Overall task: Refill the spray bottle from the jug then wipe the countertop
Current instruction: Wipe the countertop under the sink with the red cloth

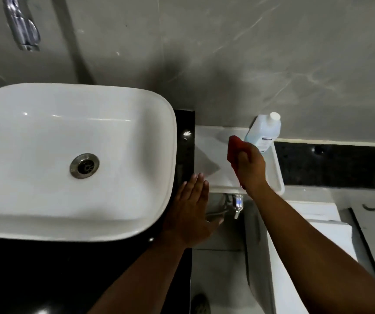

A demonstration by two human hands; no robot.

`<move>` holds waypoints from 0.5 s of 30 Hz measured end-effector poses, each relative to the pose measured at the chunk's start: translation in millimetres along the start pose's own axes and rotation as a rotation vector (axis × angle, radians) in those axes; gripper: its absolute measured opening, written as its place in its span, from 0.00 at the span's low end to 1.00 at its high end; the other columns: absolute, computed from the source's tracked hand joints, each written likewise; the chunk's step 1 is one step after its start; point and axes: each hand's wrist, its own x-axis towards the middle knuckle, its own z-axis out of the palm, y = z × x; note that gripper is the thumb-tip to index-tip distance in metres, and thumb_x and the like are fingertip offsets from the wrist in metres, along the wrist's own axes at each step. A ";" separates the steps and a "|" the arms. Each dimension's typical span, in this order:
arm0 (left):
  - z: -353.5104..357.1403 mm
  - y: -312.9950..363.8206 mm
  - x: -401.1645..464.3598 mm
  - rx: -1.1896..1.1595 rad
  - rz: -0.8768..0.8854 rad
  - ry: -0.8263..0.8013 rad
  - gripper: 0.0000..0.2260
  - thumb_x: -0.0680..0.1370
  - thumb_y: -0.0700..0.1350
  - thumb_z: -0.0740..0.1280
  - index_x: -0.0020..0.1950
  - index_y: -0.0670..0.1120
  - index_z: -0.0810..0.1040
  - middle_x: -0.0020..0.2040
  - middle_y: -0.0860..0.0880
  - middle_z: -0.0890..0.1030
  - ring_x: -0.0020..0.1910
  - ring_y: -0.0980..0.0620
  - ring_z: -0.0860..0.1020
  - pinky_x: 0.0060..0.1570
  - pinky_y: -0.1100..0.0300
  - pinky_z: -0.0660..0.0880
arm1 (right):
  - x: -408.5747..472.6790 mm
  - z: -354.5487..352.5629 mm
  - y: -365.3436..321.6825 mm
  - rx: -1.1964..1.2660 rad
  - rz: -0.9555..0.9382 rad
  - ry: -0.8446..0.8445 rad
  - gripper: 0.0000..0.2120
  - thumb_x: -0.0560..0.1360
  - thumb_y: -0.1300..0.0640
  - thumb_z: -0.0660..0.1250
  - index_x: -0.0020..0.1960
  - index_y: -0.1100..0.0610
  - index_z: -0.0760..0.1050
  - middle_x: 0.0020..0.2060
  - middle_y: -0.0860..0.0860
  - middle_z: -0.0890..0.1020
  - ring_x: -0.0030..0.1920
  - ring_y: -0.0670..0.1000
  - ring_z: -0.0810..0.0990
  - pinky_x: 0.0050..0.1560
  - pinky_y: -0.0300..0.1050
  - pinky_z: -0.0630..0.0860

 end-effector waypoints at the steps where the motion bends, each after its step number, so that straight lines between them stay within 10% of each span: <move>1: -0.6 -0.2 0.1 -0.014 -0.033 0.013 0.43 0.73 0.71 0.48 0.77 0.45 0.40 0.78 0.44 0.41 0.77 0.46 0.38 0.75 0.48 0.40 | 15.5 10.4 4.0 -0.089 -0.036 -0.020 0.13 0.78 0.64 0.58 0.61 0.63 0.74 0.54 0.58 0.82 0.53 0.56 0.80 0.58 0.52 0.78; 6: 7.8 -1.1 -0.1 -0.078 -0.049 0.100 0.40 0.75 0.67 0.53 0.77 0.42 0.49 0.79 0.42 0.47 0.78 0.44 0.44 0.75 0.47 0.44 | 70.2 68.0 48.3 -0.408 -0.102 -0.275 0.20 0.77 0.45 0.63 0.66 0.49 0.71 0.64 0.51 0.76 0.63 0.52 0.75 0.57 0.37 0.73; 10: 11.7 -0.6 2.8 -0.110 -0.049 0.133 0.39 0.74 0.64 0.57 0.77 0.43 0.51 0.79 0.42 0.49 0.78 0.44 0.46 0.75 0.47 0.45 | 67.3 101.3 95.9 -0.920 -0.297 -0.472 0.32 0.80 0.41 0.50 0.78 0.52 0.41 0.78 0.53 0.41 0.77 0.56 0.38 0.77 0.55 0.41; 15: 9.7 -0.2 1.4 -0.110 -0.031 0.165 0.38 0.74 0.61 0.59 0.77 0.42 0.51 0.79 0.43 0.49 0.78 0.44 0.46 0.76 0.47 0.45 | 72.4 86.4 79.5 -0.881 -0.212 -0.610 0.34 0.80 0.39 0.49 0.78 0.53 0.38 0.78 0.54 0.39 0.77 0.54 0.35 0.76 0.55 0.39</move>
